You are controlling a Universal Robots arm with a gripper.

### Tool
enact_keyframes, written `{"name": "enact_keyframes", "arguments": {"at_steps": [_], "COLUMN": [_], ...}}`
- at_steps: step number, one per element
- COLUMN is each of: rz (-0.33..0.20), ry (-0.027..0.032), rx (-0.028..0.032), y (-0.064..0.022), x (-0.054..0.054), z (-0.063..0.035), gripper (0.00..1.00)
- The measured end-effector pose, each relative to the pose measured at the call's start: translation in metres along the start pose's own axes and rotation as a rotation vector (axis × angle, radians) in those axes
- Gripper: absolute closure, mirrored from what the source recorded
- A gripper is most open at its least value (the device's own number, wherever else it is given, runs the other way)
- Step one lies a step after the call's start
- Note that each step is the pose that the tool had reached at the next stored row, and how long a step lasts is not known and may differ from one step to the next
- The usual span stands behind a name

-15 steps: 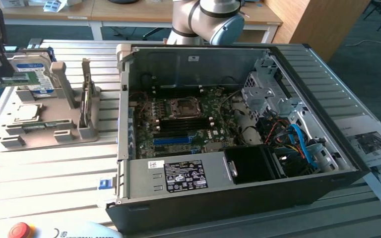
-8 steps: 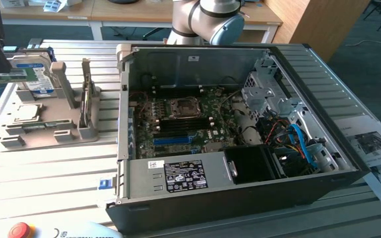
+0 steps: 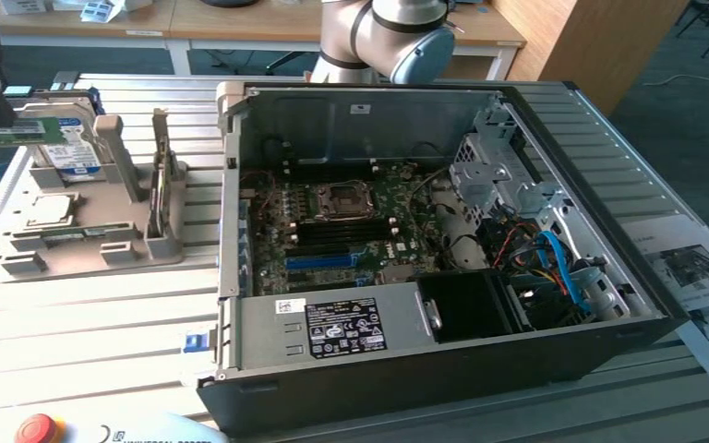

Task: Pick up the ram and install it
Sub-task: 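Pick up the ram and move it above insertion slot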

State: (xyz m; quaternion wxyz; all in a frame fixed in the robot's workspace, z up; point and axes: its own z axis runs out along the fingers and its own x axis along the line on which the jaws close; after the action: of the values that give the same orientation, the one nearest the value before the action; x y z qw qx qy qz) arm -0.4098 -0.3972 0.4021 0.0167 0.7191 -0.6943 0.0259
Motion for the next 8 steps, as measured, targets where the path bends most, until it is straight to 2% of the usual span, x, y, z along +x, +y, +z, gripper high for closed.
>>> {"name": "enact_keyframes", "arguments": {"at_steps": [8], "rz": [0.0], "ry": [0.0001], "rx": [-0.0006], "y": [-0.0017], "x": [0.0], "z": [-0.0001], "gripper": [0.88]}}
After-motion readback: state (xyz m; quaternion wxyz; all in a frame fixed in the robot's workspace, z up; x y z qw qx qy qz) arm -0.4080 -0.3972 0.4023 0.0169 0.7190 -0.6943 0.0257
